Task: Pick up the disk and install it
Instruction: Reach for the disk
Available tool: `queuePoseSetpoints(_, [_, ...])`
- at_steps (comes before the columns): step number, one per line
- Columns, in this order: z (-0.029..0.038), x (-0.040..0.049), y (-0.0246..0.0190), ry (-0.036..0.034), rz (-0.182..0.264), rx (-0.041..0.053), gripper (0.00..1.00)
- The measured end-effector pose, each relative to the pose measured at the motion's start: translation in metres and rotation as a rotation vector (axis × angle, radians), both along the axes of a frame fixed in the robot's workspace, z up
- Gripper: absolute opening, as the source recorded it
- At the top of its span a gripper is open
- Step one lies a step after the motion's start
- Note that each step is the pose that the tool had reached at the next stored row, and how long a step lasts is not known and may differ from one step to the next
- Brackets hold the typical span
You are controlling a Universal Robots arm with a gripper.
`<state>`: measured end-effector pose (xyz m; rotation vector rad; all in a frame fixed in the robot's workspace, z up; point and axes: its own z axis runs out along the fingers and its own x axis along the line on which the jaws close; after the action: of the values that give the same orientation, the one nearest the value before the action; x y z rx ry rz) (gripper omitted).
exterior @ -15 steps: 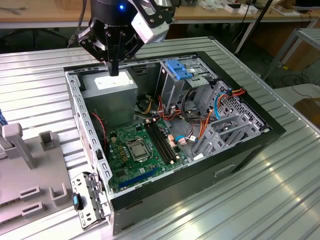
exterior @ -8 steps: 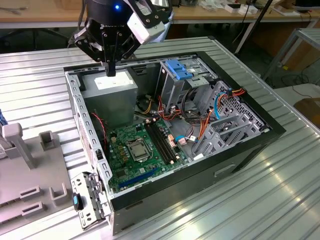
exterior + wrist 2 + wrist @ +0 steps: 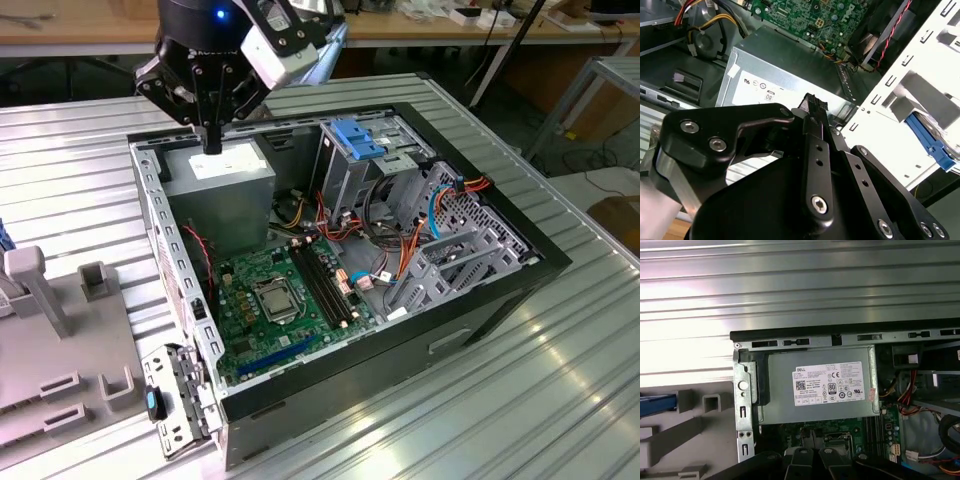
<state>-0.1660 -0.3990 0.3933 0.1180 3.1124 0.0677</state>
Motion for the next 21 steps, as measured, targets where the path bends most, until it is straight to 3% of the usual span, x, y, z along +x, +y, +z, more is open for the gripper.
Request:
queuePoseSetpoints(10, [0.0000,-0.0181,0.0007,0.0000,0.000,0.0000,0.11])
queuePoseSetpoints(18, [0.0000,-0.0331,0.0046,0.0000,0.000,0.0000,0.11])
queuePoseSetpoints(21, [0.0000,-0.0398,0.0084,0.0000,0.000,0.0000,0.11])
